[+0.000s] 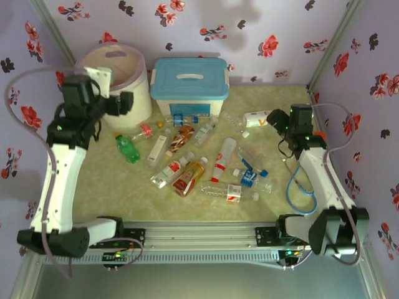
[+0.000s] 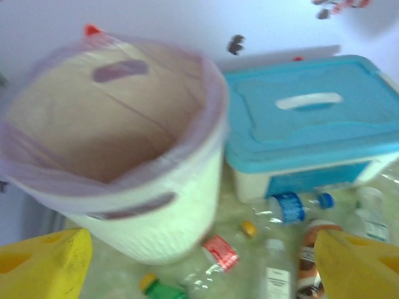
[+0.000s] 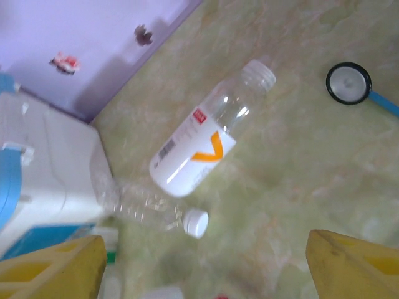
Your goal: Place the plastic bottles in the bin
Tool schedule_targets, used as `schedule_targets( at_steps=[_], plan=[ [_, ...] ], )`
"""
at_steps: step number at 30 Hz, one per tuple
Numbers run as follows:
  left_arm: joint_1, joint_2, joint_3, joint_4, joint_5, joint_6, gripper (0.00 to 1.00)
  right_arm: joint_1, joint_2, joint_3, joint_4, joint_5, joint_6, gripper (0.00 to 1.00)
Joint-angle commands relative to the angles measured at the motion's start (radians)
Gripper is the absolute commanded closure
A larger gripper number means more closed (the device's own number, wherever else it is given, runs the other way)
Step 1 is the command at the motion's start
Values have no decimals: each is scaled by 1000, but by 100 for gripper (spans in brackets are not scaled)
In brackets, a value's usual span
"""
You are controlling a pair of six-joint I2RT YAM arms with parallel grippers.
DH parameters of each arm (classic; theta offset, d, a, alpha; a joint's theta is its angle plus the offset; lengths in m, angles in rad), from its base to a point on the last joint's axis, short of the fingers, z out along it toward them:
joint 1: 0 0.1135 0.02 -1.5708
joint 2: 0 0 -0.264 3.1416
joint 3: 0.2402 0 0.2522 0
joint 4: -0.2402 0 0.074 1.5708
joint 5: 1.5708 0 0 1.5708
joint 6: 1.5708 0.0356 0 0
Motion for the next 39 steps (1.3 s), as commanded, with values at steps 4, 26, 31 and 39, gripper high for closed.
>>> schedule_targets(
  at_steps=[4,26,31,39],
  plan=[
    [-161,-146,-306,129,-22,-124,8,-46,277,126,170,-8,112,14],
    [-192,-255,-603,257,90,-260,7,-63,844,432,278,-16,424,1],
    [-191,-262,-594,251,86,-258,7,-63,870,424,318,-28,421,5],
    [-191,-273,-613,266,55,-269,7,-80,867,336,468,-82,489,30]
  ],
)
